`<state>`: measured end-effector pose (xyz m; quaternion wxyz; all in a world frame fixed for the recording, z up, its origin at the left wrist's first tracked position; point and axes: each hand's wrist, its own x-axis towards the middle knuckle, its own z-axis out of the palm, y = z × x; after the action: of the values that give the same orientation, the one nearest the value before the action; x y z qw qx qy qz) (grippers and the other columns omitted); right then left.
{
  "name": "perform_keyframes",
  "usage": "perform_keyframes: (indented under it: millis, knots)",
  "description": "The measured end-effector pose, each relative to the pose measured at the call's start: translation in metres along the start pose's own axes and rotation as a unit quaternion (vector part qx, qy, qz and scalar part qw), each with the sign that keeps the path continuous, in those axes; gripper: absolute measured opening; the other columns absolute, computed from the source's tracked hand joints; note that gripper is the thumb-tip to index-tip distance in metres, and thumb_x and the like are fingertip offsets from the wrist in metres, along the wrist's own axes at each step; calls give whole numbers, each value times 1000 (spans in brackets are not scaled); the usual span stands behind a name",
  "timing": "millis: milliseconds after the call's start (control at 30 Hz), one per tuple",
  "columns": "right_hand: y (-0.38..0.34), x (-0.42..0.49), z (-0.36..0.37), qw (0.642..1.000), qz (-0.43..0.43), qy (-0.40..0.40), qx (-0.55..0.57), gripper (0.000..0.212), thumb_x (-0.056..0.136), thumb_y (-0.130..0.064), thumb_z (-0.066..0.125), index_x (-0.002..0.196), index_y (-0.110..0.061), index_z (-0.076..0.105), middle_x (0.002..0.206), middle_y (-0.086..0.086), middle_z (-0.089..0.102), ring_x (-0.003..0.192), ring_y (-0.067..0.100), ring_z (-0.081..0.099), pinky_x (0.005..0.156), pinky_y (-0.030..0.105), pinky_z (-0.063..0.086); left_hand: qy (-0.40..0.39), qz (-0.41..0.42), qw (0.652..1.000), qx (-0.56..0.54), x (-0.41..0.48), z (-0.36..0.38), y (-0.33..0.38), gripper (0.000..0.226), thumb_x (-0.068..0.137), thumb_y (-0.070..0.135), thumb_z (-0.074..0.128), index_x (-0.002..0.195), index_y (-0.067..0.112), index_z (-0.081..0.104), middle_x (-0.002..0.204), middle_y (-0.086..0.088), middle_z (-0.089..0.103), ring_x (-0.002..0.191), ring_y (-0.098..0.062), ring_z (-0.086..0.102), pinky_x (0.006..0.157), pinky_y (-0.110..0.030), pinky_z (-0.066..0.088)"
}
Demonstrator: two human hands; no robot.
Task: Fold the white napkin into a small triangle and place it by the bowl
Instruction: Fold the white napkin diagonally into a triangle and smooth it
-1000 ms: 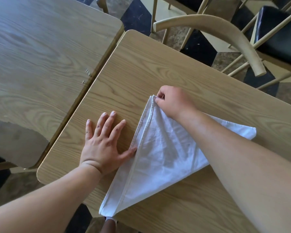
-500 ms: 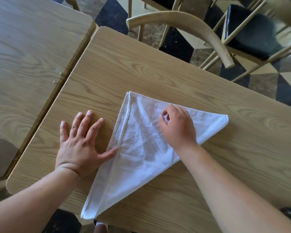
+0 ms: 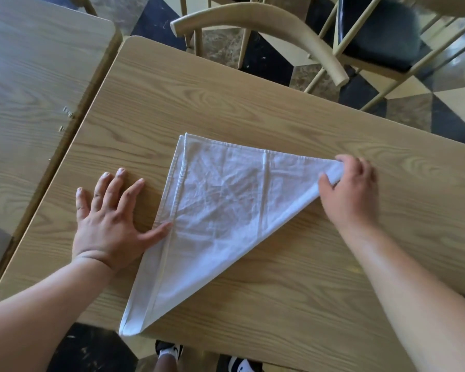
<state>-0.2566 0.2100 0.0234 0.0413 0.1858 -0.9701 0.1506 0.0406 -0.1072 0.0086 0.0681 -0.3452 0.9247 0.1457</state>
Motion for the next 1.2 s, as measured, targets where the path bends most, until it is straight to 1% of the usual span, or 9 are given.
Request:
perform_keyframes:
  millis: [100,167,233,300,500,700,800,1067,1200]
  knots:
    - [-48,-38,9,981,-176,-58,50,58,100,-37,55,146,-4,52,147,25,54,140,44,47,118,54,37,2,0,1000,0,0,3,2,116,66,103,40,159,34,36,177,1,14,164,-18,-3,131,-55,-8]
    - [-86,-69,17,945,-281,-152,66,65,104,-42,46,160,-9,36,166,18,35,156,37,26,126,56,23,6,-1,1000,1,3,1,1,116,65,103,39,159,34,36,177,1,14,164,-18,-2,131,-56,-6]
    - [-115,-96,28,906,-342,-244,48,71,107,-46,40,167,-18,13,175,9,10,162,31,0,130,54,5,12,0,1000,-2,5,-1,0,116,65,103,40,159,34,37,176,0,16,164,-19,0,131,-57,-5]
    - [-125,-110,40,891,-356,-280,18,72,108,-49,35,167,-25,3,176,5,-1,161,27,-13,130,53,-3,15,1,1000,-1,6,-2,0,116,66,103,40,158,33,37,176,0,17,164,-20,1,131,-57,-4]
    - [-78,-71,49,902,-325,-272,-84,68,108,-53,23,166,-31,-7,174,-2,-18,159,23,-21,129,53,-7,13,-3,1000,3,6,2,-1,117,65,104,39,159,34,35,177,0,15,164,-19,0,131,-57,-4]
    - [12,13,35,960,-139,-223,-101,71,101,-62,9,166,-34,6,176,2,0,162,30,-3,128,50,-9,13,-5,1000,1,6,2,-2,116,65,102,42,158,33,37,176,1,16,164,-18,-1,131,-56,-5]
    - [29,32,29,973,-72,-199,-94,73,100,-61,14,166,-31,14,176,4,5,162,31,1,129,55,-4,10,-7,1000,1,7,2,-2,116,65,102,43,158,33,37,176,1,15,164,-18,-1,131,-56,-6]
    - [30,33,30,979,-68,-170,-86,69,102,-57,19,165,-30,18,176,3,10,161,31,5,129,57,0,5,-1,1000,-15,5,3,-4,111,69,99,45,158,33,38,177,2,16,164,-15,-1,131,-56,-5]
    - [32,33,36,980,-72,-161,-88,68,102,-56,20,165,-30,18,175,3,10,161,32,6,129,57,0,68,-23,994,-87,10,3,32,79,81,76,53,136,21,61,164,-6,43,160,-27,22,129,-64,7]
